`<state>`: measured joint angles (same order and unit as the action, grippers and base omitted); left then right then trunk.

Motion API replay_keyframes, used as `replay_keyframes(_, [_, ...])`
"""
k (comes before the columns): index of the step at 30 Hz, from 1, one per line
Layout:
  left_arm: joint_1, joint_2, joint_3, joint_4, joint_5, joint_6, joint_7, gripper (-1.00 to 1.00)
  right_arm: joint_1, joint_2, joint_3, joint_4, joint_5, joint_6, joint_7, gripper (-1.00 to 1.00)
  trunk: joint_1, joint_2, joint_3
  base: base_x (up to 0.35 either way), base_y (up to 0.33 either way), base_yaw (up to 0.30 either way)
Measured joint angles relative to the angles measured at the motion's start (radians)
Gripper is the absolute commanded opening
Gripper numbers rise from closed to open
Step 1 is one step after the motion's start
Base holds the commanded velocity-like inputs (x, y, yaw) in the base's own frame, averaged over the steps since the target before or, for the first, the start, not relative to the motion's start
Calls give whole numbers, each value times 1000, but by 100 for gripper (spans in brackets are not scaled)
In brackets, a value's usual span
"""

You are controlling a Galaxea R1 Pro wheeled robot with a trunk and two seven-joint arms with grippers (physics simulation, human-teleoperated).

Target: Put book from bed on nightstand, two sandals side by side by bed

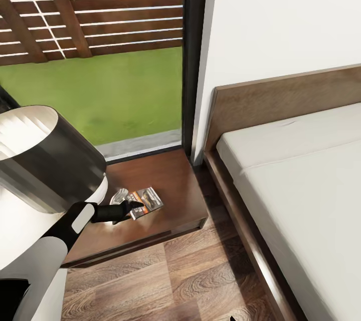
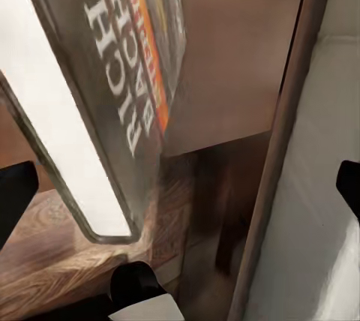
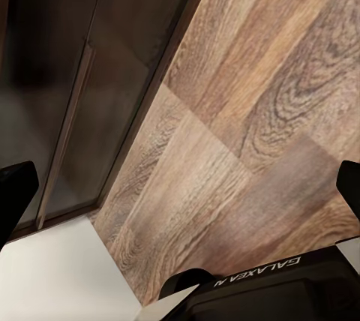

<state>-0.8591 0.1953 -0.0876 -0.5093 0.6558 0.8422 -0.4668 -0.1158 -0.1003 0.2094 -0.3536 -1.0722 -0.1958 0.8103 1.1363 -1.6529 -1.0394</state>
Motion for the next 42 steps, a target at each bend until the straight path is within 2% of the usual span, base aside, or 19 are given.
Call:
replay_keyframes(26, [0,2,0,0,-1,3,9,100,0,0,0,0,0,0,2,100,0,0,0,-3,2,0])
replay_keyframes(42, [0,2,-1,0,-1,3,9,100,0,0,0,0,0,0,6,100,0,0,0,-92,93,0])
